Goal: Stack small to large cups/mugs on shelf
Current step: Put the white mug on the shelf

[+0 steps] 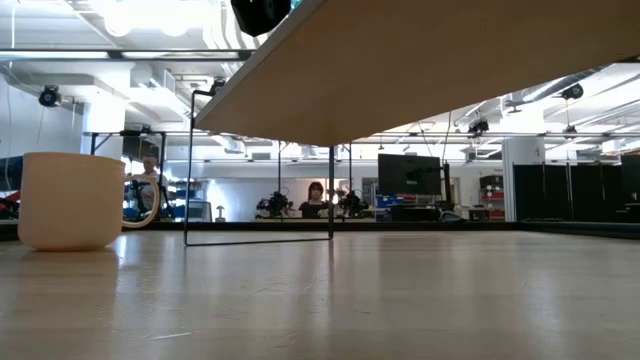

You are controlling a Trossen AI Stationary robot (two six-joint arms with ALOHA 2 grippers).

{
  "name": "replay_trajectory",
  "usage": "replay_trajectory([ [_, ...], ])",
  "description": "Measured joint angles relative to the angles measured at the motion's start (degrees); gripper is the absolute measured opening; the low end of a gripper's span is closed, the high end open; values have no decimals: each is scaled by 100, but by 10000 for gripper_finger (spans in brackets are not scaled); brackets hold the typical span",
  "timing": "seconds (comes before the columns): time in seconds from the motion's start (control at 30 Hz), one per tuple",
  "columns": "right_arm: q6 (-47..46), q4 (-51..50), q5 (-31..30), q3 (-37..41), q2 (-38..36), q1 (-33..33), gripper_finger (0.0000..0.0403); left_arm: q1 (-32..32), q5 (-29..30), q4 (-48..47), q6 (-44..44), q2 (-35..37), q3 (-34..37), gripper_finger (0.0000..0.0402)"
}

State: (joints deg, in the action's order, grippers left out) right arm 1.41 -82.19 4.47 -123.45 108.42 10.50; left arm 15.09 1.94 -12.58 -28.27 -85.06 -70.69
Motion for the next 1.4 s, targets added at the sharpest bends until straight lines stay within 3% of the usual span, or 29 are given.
replay_trajectory([
  [1.4, 23, 398, 47, 71, 0, -2, 13, 0, 25, -244, -93, -19, 13, 8],
])
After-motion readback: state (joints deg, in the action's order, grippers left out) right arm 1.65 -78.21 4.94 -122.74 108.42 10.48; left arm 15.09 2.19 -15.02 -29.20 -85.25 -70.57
